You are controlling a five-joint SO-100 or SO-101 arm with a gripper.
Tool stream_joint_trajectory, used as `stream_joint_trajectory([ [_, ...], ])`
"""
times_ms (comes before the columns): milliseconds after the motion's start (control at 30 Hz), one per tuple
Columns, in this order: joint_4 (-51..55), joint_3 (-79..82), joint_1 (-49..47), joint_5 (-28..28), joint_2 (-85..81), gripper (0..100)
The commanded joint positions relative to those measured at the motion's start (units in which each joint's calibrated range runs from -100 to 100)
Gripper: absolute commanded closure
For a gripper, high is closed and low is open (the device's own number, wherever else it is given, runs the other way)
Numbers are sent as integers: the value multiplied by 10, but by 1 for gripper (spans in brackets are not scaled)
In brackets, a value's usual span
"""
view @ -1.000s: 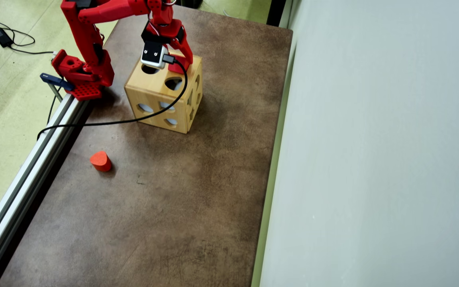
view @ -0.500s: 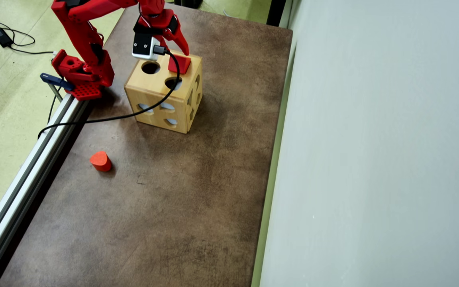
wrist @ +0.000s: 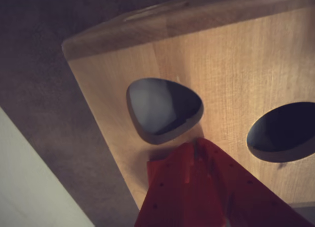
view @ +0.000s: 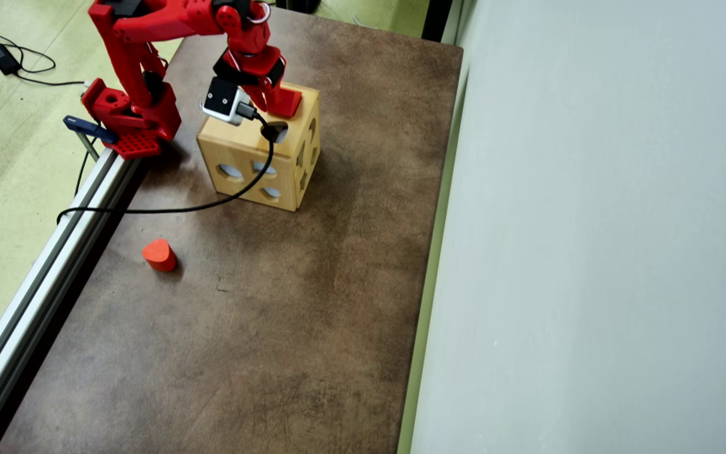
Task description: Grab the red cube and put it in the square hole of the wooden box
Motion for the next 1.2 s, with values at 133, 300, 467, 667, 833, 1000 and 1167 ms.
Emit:
stream_joint_trajectory([
  [133, -49, -11, -78, 4, 54, 98],
  [300, -44, -11, -86, 4, 45, 98],
  [467, -39, -4, -78, 4, 43, 98],
  [667, -38, -1, -28, 4, -23, 97],
  [833, -38, -1, -12, 3, -23, 97],
  [1000, -30, -11, 16, 3, -45, 93],
  [1167, 6, -11, 15, 3, -180, 91],
])
